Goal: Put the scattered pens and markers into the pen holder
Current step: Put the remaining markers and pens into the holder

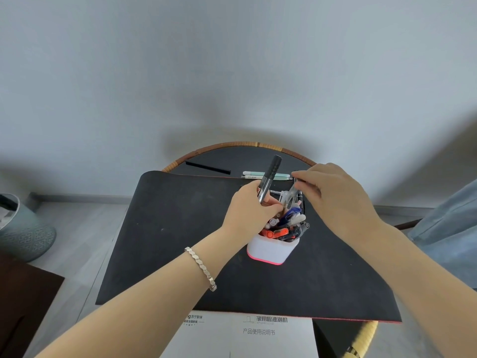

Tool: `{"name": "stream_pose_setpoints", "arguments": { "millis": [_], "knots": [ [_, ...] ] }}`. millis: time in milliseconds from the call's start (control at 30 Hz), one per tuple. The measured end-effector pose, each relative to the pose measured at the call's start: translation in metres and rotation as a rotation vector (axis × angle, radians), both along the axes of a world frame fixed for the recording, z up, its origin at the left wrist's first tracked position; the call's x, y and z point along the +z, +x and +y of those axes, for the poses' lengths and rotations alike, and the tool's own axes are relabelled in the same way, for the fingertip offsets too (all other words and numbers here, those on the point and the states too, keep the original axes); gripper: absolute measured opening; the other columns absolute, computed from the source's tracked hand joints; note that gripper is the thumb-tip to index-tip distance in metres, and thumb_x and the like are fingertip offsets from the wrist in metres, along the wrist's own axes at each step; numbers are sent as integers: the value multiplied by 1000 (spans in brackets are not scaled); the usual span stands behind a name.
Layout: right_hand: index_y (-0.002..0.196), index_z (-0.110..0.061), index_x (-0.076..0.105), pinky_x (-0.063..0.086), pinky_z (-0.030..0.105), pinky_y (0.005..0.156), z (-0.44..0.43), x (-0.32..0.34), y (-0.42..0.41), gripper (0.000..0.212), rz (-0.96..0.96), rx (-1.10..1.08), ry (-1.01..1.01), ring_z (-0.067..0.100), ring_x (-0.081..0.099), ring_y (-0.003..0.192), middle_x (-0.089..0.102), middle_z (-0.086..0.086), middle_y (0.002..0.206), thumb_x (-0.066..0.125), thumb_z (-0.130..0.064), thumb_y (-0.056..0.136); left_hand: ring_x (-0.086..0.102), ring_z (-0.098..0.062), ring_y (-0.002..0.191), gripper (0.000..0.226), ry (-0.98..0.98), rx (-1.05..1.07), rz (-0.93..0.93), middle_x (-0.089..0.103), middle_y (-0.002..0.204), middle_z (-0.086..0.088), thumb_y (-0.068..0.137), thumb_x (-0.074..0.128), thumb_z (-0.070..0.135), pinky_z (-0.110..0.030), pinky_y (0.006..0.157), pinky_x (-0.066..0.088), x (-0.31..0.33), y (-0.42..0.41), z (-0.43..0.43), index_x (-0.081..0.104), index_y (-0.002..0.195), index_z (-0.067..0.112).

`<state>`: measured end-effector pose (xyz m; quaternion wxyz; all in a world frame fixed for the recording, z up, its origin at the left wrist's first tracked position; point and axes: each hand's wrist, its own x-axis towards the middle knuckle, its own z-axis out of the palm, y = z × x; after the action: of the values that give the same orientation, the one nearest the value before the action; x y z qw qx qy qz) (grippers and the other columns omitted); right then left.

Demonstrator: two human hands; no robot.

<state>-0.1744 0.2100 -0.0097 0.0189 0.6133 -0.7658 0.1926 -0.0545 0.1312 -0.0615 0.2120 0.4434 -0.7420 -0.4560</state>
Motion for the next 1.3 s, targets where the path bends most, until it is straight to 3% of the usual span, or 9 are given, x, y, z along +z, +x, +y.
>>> {"name": "stream_pose_setpoints", "arguments": {
  "millis": [167,300,467,567,767,1000,1100,1200,1300],
  "knots": [
    [120,-24,58,44,26,79,-1,-3,9,30,48,38,90,19,56,102,66,0,110,50,-28,92,52,-1,64,13,-8,17,21,56,68,14,81,66,18,-7,58,31,0,3,1,53,82,21],
    [99,-23,69,45,28,72,-2,-8,9,17,-30,25,103,19,59,90,66,2,91,57,-28,88,53,-6,69,3,-17,117,92,58,76,7,87,57,14,-8,60,35,-5,14,5,56,89,17],
    [103,-28,69,48,30,82,-9,3,3,24,-25,69,272,11,54,102,69,-9,106,48,-32,92,46,-9,69,12,136,165,204,47,71,6,93,47,22,-15,63,39,-1,17,7,46,81,19],
    [111,-30,66,45,24,81,-7,0,4,27,-111,30,262,10,57,106,67,-11,114,46,-31,93,46,-6,77,15,221,206,384,45,77,8,97,35,22,-15,71,37,12,17,6,46,95,12],
    [120,-28,58,47,15,84,14,-36,-1,31,-386,-28,84,6,54,94,63,-7,110,43,-19,94,58,-14,104,28,184,90,499,59,98,3,92,48,13,-27,97,39,26,19,4,46,105,37],
    [121,-23,54,33,1,72,28,-51,4,30,-626,-183,-85,-1,50,88,49,-12,110,48,-16,92,61,-1,90,32,106,-29,242,62,95,12,82,63,3,-24,93,47,23,15,9,53,109,17],
    [121,-23,53,32,1,70,27,-51,0,30,-662,-212,-92,-3,50,87,49,-11,110,47,-15,92,63,-7,97,56,-83,-128,160,60,105,13,82,65,11,-22,94,44,25,15,9,37,123,37],
    [122,-23,52,33,1,71,27,-52,-3,30,-683,-200,-55,0,48,93,50,-13,110,46,-18,93,66,-3,87,77,-208,-196,85,59,123,10,82,66,17,-15,86,43,27,17,7,17,114,67],
    [122,-24,54,38,-1,67,27,-57,-2,30,-675,-136,11,-8,50,88,51,-16,109,45,-20,94,67,-7,86,82,-319,-182,42,56,130,11,81,67,16,-13,85,43,26,20,3,13,119,65]
  ]
}}
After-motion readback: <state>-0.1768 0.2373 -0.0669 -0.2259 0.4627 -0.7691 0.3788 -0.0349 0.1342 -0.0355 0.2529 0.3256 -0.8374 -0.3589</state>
